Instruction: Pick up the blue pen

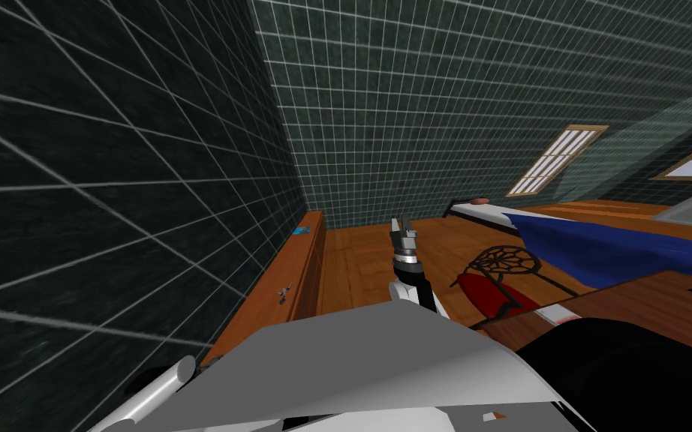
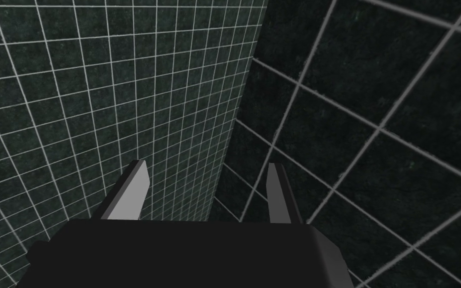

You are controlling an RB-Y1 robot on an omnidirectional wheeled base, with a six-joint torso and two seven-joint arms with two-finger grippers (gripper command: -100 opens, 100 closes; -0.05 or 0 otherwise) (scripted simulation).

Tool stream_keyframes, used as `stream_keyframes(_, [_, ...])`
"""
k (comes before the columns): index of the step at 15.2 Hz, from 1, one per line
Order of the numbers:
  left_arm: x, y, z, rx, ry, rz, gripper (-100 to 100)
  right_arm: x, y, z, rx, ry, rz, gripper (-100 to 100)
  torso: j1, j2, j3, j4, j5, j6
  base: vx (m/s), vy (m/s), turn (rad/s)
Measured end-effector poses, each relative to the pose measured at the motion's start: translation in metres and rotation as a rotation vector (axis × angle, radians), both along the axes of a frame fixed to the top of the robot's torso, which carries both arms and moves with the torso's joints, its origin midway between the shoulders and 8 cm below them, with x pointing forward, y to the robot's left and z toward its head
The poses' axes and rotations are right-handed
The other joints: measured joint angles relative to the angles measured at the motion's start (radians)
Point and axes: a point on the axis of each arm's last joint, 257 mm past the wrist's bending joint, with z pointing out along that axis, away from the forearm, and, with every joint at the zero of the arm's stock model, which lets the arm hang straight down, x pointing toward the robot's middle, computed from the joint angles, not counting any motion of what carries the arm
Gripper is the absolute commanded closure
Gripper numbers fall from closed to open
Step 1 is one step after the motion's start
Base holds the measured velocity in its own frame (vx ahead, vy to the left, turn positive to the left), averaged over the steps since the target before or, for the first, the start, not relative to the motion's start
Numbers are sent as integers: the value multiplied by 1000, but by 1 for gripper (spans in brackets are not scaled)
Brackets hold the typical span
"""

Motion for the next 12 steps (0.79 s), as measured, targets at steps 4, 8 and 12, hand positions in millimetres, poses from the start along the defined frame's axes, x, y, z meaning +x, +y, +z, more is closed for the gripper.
stream_keyframes(4, [-20,0,-3,-37,39,34,-100,0,0,0,0,0,0,0,1,0,0,0,0,1,-17,23,-196])
stream_keyframes(8, [-38,-7,-4,-80,81,59,-100,0,0,0,0,0,0,0,1,0,0,0,0,0,-21,32,-87])
stream_keyframes(12, [-35,-24,-20,-80,81,72,-100,0,0,0,0,0,0,0,5,3,2,1,1,0,-55,87,-68])
